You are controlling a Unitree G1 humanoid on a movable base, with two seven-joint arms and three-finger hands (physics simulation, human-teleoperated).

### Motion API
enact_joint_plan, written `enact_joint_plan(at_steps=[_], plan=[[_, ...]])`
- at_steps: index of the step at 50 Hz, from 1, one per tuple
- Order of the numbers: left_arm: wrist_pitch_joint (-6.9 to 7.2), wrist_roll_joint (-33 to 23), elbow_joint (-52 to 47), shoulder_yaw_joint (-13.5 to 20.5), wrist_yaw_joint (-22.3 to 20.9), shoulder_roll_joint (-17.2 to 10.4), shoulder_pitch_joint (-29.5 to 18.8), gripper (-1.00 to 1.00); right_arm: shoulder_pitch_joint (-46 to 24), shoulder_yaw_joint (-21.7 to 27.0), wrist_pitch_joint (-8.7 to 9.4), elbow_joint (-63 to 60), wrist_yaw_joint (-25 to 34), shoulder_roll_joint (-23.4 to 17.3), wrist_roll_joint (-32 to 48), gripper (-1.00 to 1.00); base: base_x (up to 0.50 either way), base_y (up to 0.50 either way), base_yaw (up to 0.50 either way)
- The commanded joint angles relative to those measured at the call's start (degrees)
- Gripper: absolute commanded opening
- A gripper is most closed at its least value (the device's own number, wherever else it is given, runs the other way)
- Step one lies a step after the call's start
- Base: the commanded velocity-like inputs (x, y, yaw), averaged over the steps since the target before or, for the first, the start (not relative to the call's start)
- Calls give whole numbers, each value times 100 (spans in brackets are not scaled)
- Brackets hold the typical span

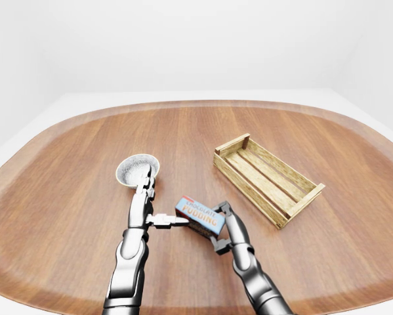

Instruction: Pick up the chocolate pudding and put it in the tray.

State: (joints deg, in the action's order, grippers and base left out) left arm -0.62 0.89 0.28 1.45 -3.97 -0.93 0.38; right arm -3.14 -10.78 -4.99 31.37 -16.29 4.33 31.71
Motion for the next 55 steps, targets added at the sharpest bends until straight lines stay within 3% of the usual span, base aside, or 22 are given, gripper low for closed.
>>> enact_joint_plan(at_steps=[1,17,30,36,47,55], plan=[[10,-6,-21,-1,-4,-2,4,100,271,-92,-1,-1318,382,-31,-293,-100,0,0,0],[12,-4,-21,-1,-2,-1,4,100,176,-165,-1,-1664,438,-45,-316,-100,0,0,0],[1,25,47,27,-5,-10,-44,100,-746,122,-1,-974,334,37,-250,-100,0,0,0],[66,27,-23,18,6,-6,-35,100,-1141,225,-1,-928,403,74,-264,-100,0,0,0],[-30,33,85,22,-8,-9,-48,100,-1777,334,-1,-916,500,100,-279,-100,0,0,0],[17,43,16,21,-25,-13,-26,100,-2287,408,-1,-464,384,114,-262,-100,0,0,0]])
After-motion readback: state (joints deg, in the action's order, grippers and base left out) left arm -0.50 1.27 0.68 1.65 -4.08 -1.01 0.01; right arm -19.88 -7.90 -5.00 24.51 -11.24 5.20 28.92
